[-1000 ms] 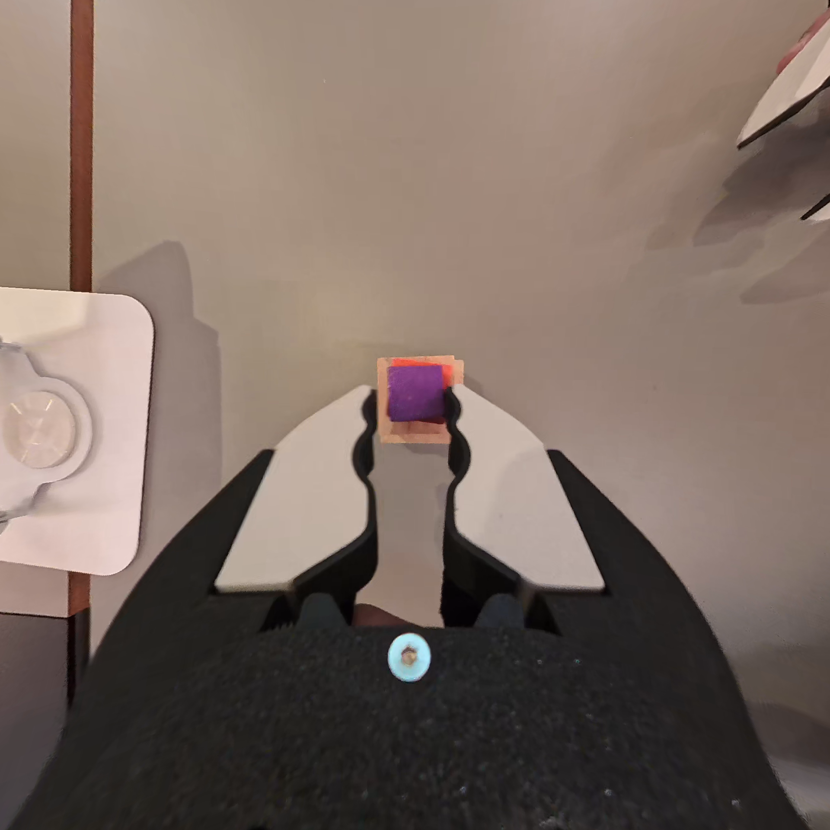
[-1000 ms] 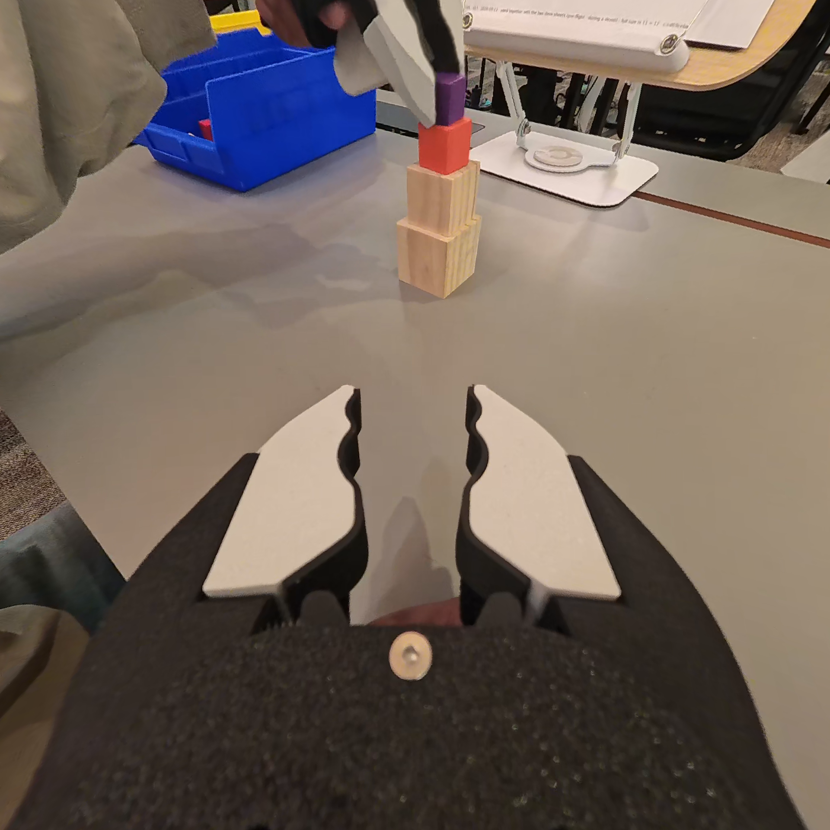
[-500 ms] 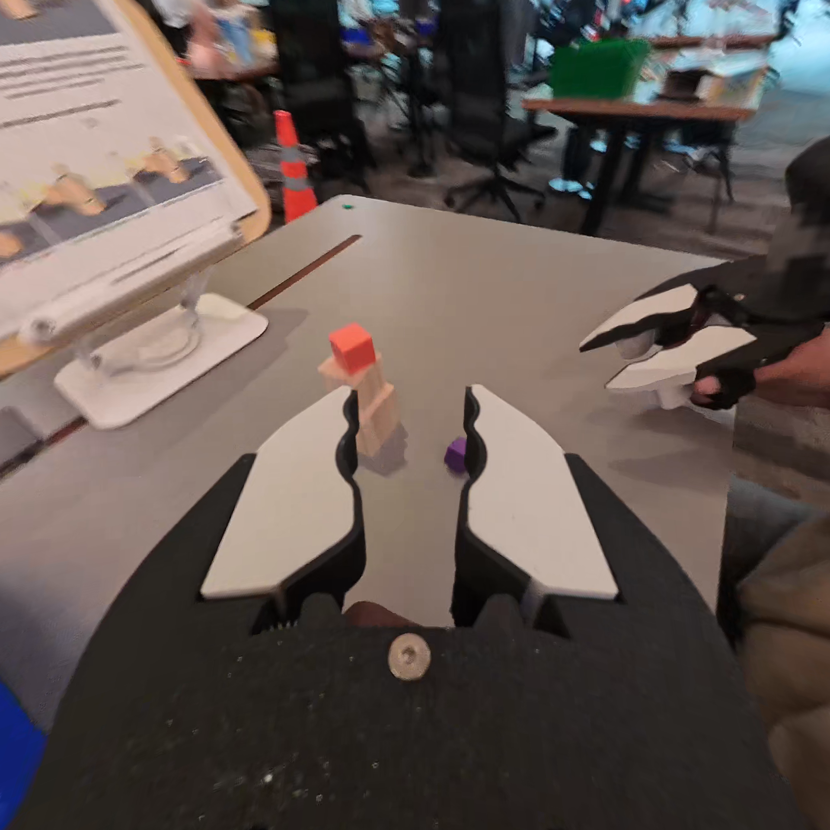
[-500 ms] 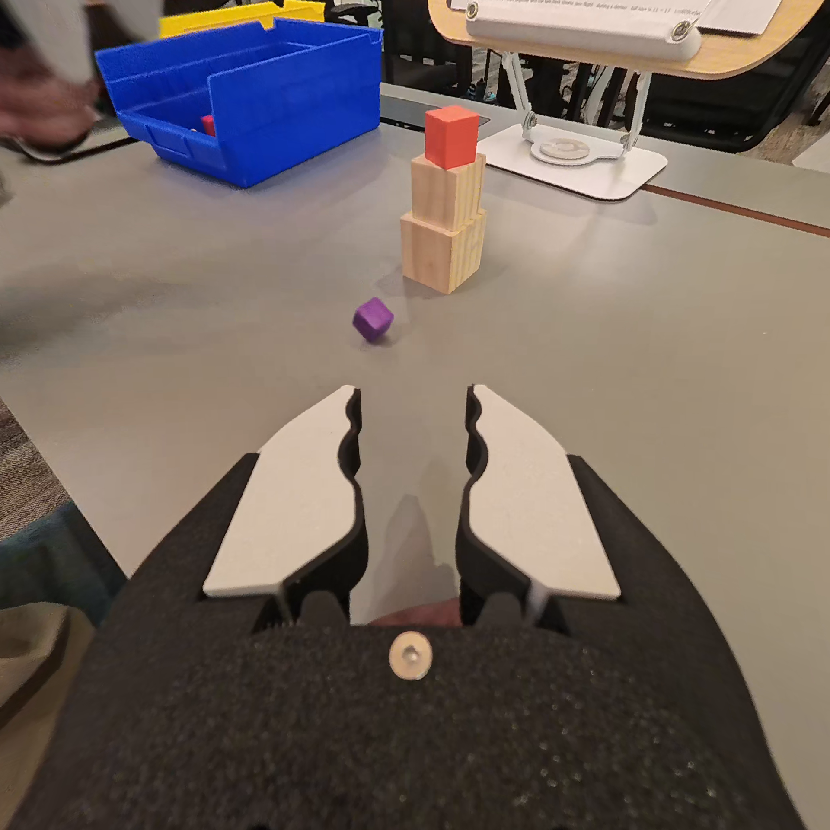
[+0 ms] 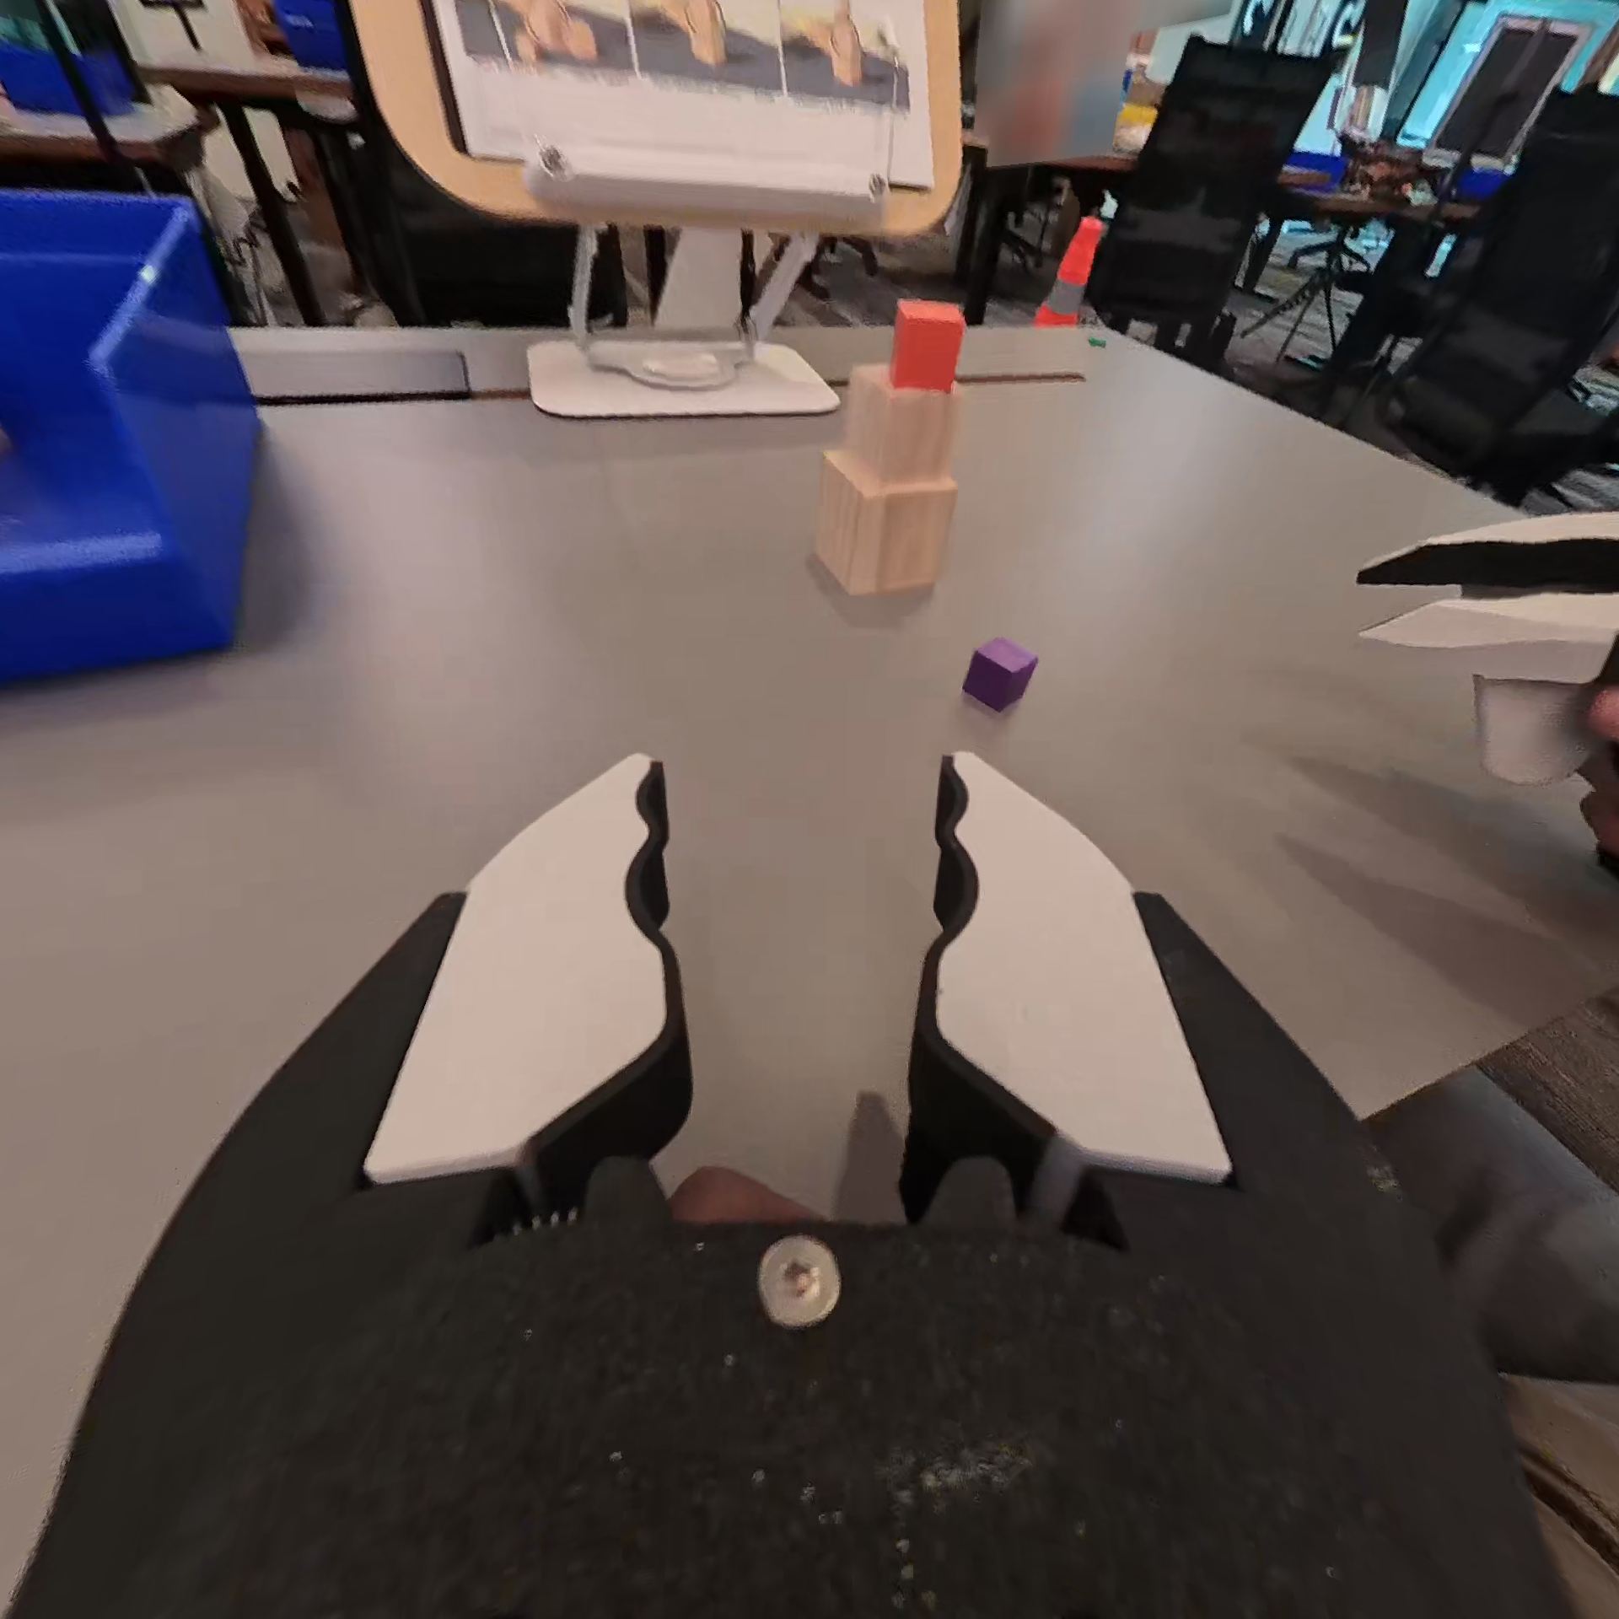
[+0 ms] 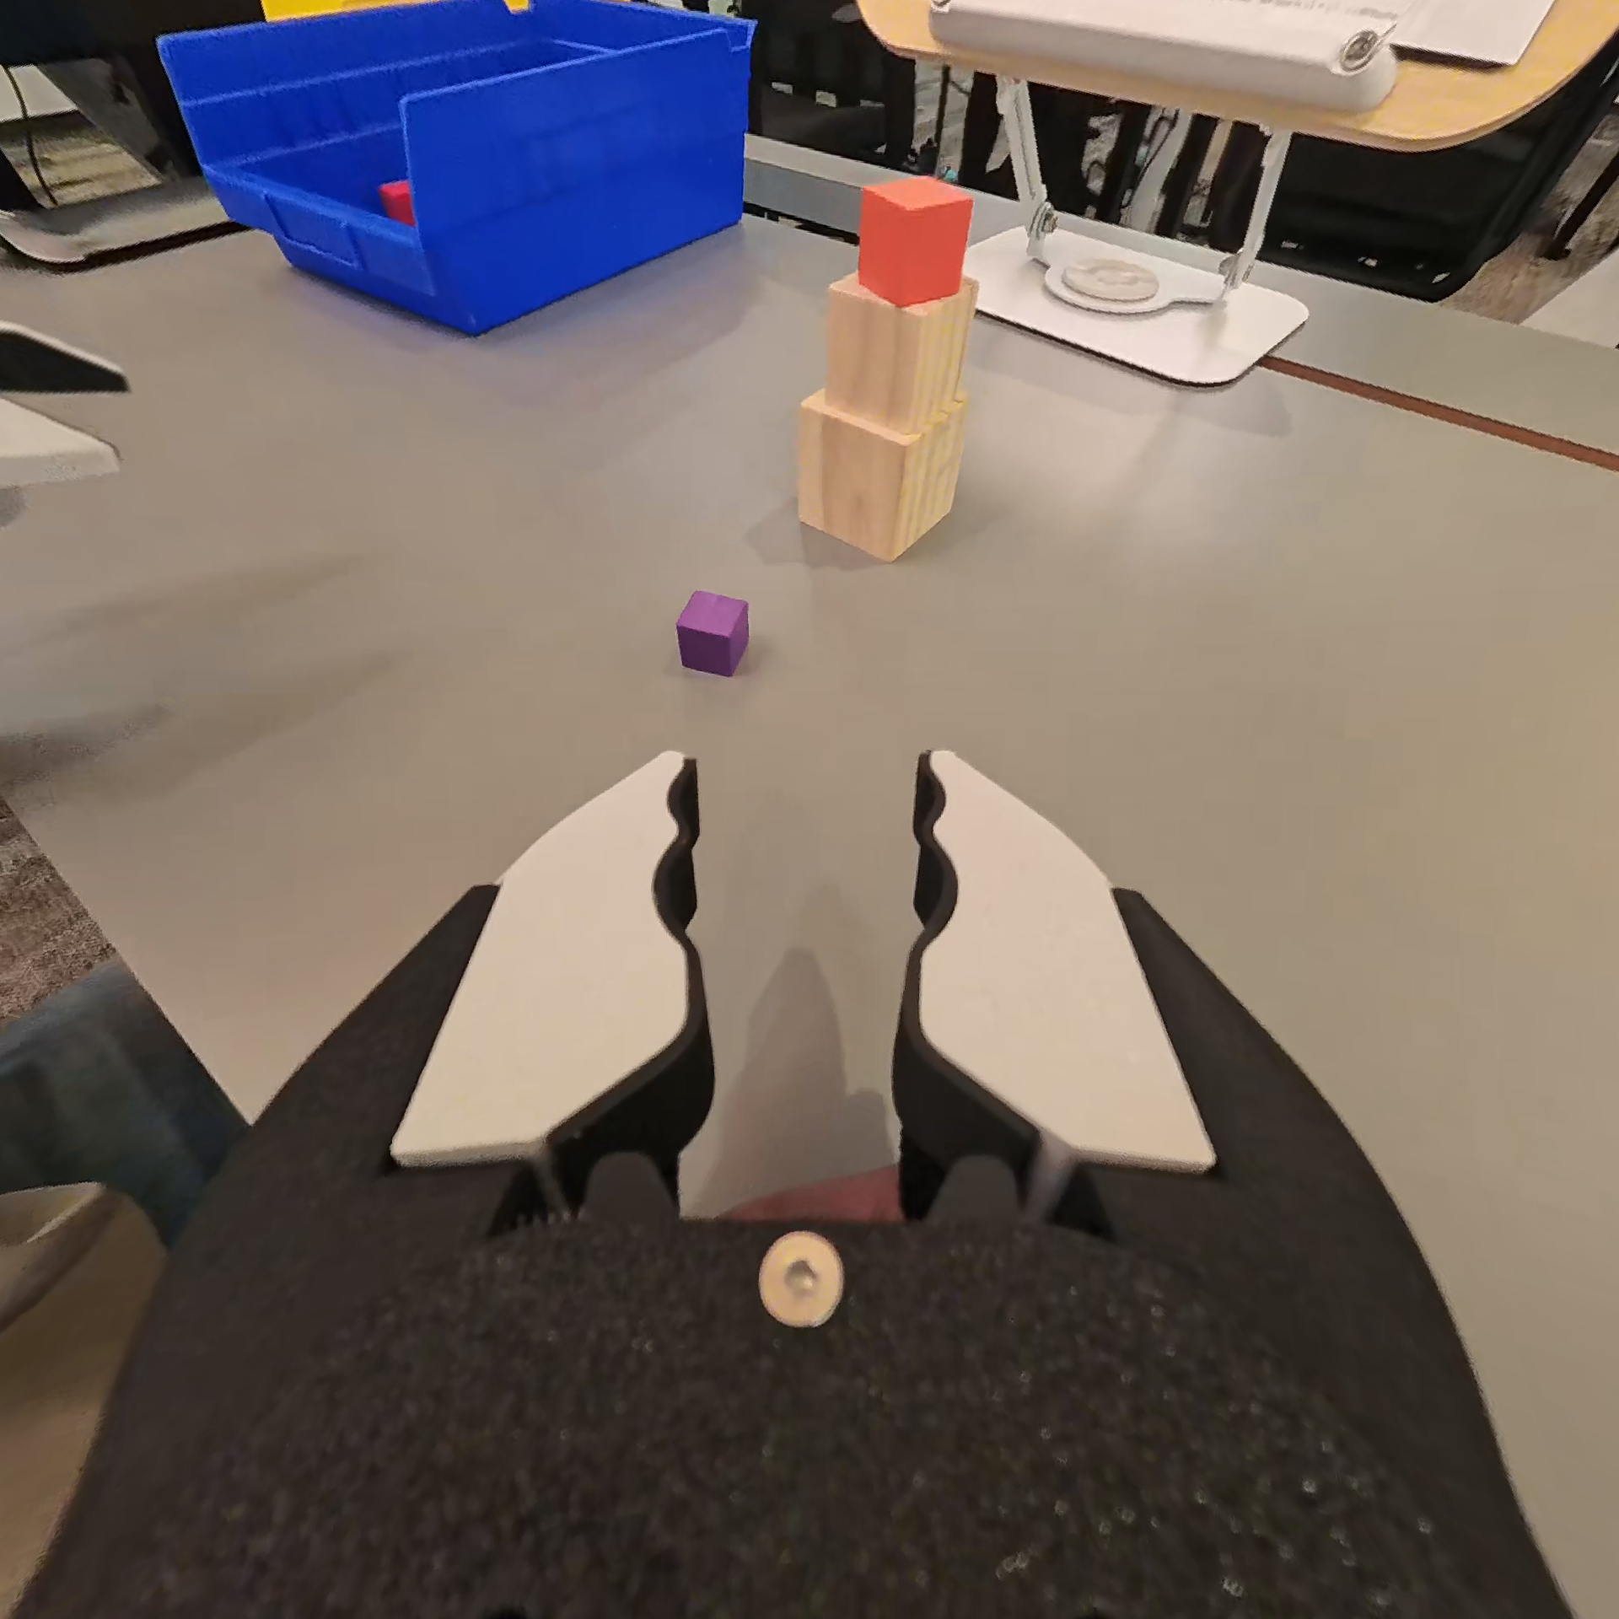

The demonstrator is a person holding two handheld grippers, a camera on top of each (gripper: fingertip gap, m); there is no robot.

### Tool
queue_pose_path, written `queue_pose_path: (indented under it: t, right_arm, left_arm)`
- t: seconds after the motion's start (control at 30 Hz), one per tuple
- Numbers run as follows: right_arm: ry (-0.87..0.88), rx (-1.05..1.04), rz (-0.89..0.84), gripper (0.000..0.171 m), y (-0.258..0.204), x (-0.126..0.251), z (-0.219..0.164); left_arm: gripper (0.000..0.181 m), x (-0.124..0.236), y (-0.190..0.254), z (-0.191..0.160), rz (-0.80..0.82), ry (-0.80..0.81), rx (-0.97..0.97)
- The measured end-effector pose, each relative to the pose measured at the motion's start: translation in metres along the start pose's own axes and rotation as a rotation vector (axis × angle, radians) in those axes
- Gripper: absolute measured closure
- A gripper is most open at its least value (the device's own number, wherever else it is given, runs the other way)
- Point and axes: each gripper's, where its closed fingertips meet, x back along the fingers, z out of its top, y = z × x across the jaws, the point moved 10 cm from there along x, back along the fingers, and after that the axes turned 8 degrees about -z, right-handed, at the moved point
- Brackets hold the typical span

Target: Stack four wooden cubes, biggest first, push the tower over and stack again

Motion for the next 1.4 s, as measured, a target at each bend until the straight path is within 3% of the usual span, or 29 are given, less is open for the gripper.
queue_pose_path:
  t: [0.37, 0.43, 0.47, 0.6, 0.83, 0.9, 0.97, 1.1, 1.23, 1.4]
  right_arm:
    - [-0.007, 0.000, 0.007, 0.124, -0.005, 0.002, -0.003]
    - [-0.007, 0.001, 0.006, 0.124, -0.005, 0.003, -0.003]
    - [-0.005, 0.000, 0.007, 0.125, -0.004, 0.003, -0.003]
    - [-0.001, 0.003, 0.004, 0.125, -0.001, 0.005, -0.001]
    - [-0.001, -0.007, 0.003, 0.125, 0.004, 0.007, 0.000]
    - [-0.003, -0.013, 0.005, 0.125, 0.004, 0.007, -0.002]
    - [-0.004, -0.014, 0.007, 0.125, 0.005, 0.008, -0.002]
    - [-0.004, -0.024, 0.010, 0.125, 0.007, 0.007, -0.003]
    - [-0.008, -0.025, 0.009, 0.125, 0.008, 0.007, -0.004]
    - [-0.008, -0.019, 0.004, 0.125, 0.009, 0.007, -0.003]
  left_arm:
    - [0.124, -0.009, 0.004, 0.002, -0.041, -0.051, -0.029]
    - [0.131, -0.016, 0.008, 0.007, -0.109, -0.065, -0.060]
    - [0.138, -0.026, 0.011, 0.011, -0.185, -0.117, -0.099]
    - [0.129, -0.090, 0.029, 0.029, -0.377, -0.445, -0.266]
    - [0.131, -0.180, 0.040, 0.026, -0.401, -0.772, -0.443]
    - [0.138, -0.190, 0.038, 0.025, -0.421, -0.808, -0.438]
    - [0.159, -0.194, 0.036, 0.026, -0.438, -0.828, -0.424]
    - [0.159, -0.192, 0.035, 0.031, -0.453, -0.847, -0.479]
    - [0.159, -0.180, 0.028, 0.088, -0.574, -0.650, -0.559]
    - [0.159, -0.191, 0.012, 0.175, -0.625, -0.571, -0.799]
